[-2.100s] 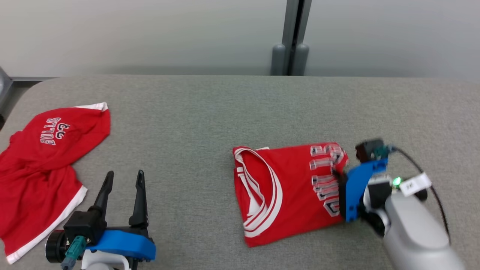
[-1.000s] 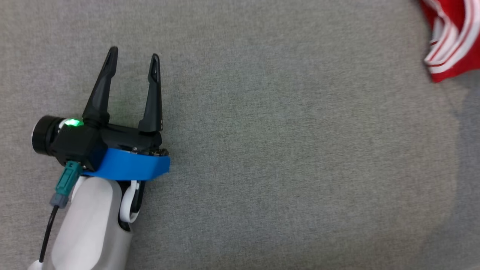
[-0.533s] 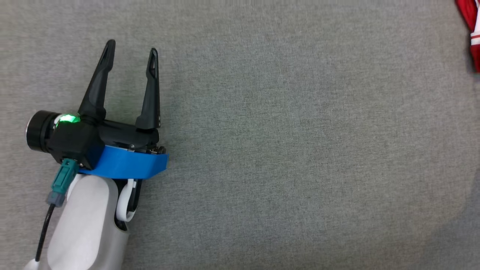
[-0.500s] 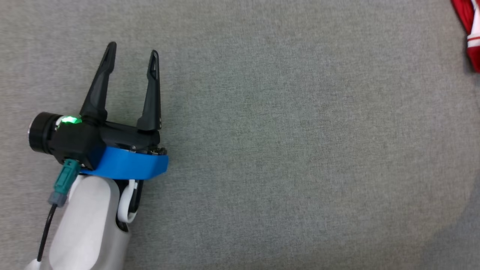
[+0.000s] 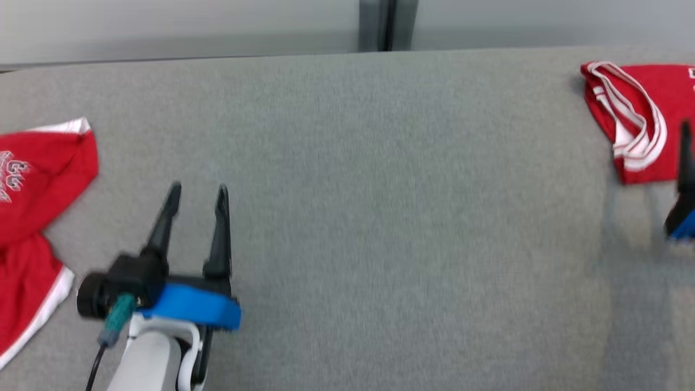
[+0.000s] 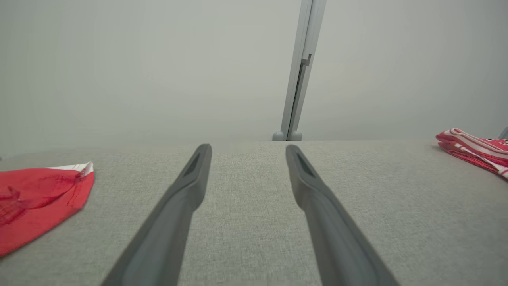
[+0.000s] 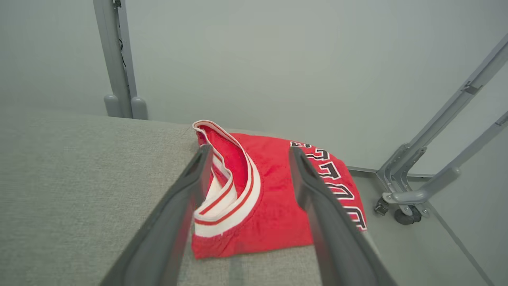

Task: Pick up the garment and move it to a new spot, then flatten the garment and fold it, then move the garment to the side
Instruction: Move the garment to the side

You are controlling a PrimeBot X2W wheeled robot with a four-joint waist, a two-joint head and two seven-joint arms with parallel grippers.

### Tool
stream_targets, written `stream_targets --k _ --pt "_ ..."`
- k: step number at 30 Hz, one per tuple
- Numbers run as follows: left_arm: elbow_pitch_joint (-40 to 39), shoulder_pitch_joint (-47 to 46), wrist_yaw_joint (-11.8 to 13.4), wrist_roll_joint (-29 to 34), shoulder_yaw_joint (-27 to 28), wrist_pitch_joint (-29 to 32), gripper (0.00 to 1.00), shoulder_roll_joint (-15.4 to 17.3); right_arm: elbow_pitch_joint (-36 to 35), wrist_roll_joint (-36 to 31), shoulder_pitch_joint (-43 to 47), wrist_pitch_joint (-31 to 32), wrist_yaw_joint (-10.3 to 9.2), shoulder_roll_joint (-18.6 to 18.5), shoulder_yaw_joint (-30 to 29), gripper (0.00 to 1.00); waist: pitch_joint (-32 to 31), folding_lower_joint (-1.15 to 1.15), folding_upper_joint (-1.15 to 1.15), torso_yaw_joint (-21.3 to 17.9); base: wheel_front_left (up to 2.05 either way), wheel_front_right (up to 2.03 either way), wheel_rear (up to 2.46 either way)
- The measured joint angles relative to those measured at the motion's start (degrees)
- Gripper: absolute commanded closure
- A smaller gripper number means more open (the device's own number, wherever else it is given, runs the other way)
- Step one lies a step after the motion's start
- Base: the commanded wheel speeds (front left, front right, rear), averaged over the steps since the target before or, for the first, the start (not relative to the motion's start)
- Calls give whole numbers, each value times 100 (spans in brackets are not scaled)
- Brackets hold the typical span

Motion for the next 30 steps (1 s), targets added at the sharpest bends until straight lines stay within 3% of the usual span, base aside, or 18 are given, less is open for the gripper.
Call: stream_targets --k 6,16,23,30 --pt "242 640 51 -57 145 -16 0 -27 -1171 608 1609 -12 0 865 140 0 -898 0 -1 25 0 0 0" --pt "277 1343 75 -76 361 -18 0 -29 -3077 889 3301 441 0 1571 176 0 -1607 1 -1 21 0 0 0" --pt "361 1552 78 -93 424 -18 0 -63 -3904 839 3932 822 -1 1896 16 0 -1747 2 0 43 0 0 0" --pt "448 1604 76 -88 425 -18 0 -98 -4189 798 4203 990 -1 2063 -118 0 -1784 2 1 36 0 0 0"
